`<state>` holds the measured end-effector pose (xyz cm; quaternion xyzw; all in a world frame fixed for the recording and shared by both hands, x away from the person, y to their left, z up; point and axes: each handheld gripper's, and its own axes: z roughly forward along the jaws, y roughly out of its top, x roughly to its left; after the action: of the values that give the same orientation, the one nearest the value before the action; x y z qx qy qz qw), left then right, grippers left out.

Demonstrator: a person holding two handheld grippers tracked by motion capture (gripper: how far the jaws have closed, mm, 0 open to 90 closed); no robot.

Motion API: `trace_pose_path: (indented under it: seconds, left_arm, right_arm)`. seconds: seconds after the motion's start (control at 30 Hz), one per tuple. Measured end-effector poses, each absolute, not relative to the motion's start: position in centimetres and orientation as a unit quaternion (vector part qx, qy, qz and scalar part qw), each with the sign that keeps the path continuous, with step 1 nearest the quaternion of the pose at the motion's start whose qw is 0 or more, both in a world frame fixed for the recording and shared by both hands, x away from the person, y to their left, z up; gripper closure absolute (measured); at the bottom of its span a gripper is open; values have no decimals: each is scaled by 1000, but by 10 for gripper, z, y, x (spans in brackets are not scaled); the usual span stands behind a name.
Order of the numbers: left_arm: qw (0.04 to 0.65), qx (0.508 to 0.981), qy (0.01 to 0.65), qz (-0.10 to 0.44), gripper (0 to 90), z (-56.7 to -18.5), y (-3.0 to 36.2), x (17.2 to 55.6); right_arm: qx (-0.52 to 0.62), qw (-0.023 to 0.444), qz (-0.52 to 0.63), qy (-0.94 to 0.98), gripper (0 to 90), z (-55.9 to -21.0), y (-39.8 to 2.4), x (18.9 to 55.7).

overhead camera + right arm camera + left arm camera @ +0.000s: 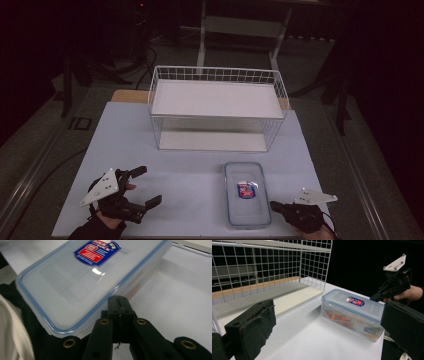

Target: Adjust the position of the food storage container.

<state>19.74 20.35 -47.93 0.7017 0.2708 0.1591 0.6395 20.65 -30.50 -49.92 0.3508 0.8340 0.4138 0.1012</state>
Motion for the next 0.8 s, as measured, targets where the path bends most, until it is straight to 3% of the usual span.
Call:
trace_pose_path:
  seconds: [0.8]
  left_arm:
    - [639, 703, 270, 156, 0, -480, 204, 197]
  right_arm:
    - [248, 41, 431, 867, 900, -497, -226, 217]
